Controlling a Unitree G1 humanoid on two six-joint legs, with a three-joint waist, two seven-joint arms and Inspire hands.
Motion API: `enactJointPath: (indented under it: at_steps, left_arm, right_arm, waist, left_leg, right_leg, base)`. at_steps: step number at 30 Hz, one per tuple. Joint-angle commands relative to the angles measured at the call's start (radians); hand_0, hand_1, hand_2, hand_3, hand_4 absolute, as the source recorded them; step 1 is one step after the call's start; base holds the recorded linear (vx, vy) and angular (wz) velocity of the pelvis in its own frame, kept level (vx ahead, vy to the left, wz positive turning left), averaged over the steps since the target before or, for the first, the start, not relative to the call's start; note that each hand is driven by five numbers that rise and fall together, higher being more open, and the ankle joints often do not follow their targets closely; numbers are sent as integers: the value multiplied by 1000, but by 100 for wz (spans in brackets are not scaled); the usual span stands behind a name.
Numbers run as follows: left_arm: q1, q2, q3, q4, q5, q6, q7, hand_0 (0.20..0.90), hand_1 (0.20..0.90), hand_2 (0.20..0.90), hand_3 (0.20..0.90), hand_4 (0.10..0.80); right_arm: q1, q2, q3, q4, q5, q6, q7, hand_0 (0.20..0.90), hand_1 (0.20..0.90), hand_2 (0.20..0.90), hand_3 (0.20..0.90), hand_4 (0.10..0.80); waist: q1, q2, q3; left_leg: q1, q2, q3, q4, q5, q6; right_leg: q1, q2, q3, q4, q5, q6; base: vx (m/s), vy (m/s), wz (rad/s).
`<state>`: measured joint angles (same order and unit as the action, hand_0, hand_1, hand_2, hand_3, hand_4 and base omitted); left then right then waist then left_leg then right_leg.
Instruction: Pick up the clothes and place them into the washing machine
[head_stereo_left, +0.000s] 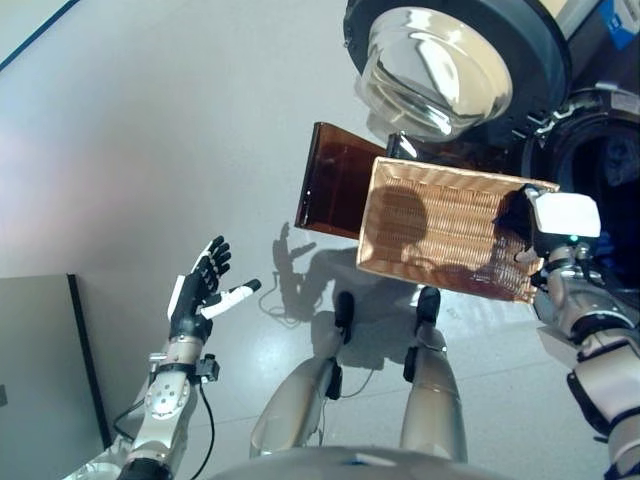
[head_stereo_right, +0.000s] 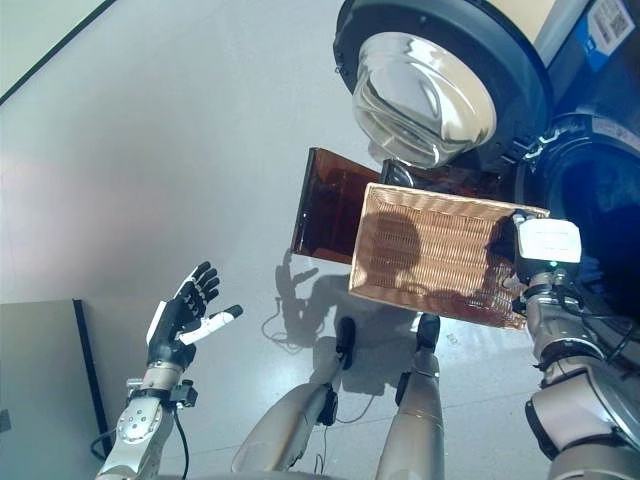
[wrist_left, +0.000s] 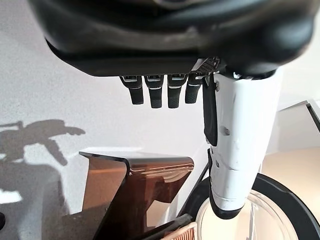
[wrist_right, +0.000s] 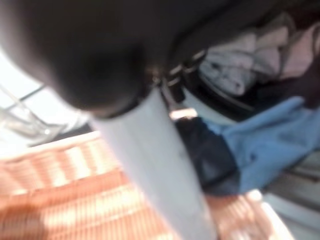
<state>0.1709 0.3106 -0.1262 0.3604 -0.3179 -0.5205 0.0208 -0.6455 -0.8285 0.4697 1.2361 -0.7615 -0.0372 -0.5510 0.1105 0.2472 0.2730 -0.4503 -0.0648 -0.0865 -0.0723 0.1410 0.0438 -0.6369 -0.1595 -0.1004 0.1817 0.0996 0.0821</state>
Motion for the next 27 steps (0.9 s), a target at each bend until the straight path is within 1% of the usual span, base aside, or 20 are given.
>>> enactJointPath:
  at_steps: [1, 5, 15, 27]
  left_arm:
    - [30, 55, 59, -92, -9, -65, 16, 900, 900, 900, 900, 800]
    - [20, 54, 58, -88, -4, -61, 22, 900, 900, 900, 900, 800]
    - [18, 53, 54, -90, -6, -57, 22, 900, 900, 900, 900, 800]
    - [25, 62, 66, -141, -21, -56, 16, 900, 900, 900, 900, 800]
  right_arm:
    - [-71, -133, 70, 2, -24, 51, -65, 900, 900, 900, 900, 800]
    - [-80, -136, 79, 10, -36, 64, -55, 900, 900, 900, 900, 800]
    - [-79, -124, 89, 23, -24, 60, -40, 900, 900, 900, 900, 800]
    - [-144, -134, 138, 73, -3, 69, -17, 900, 900, 900, 900, 800]
  waist:
    - [2, -10, -10]
    - [2, -8, 1]
    - [-1, -3, 16]
    - [7, 14, 42]
  left_leg:
    - [-30, 6, -9, -15, -33, -109]
    - [-40, 4, -11, -15, -30, -111]
    - [-51, 6, -8, -15, -28, -109]
    - [-82, 4, -6, -15, -19, -111]
  right_leg:
    - [6, 24, 2, -33, -32, -14]
    - [-9, 25, 3, -25, -31, -14]
    - [-42, 24, 14, 3, -37, -14]
    - [-88, 22, 21, 23, -40, -17]
  base:
    - [0, 0, 0]
    - [0, 0, 0]
    - [0, 0, 0]
    - [0, 0, 0]
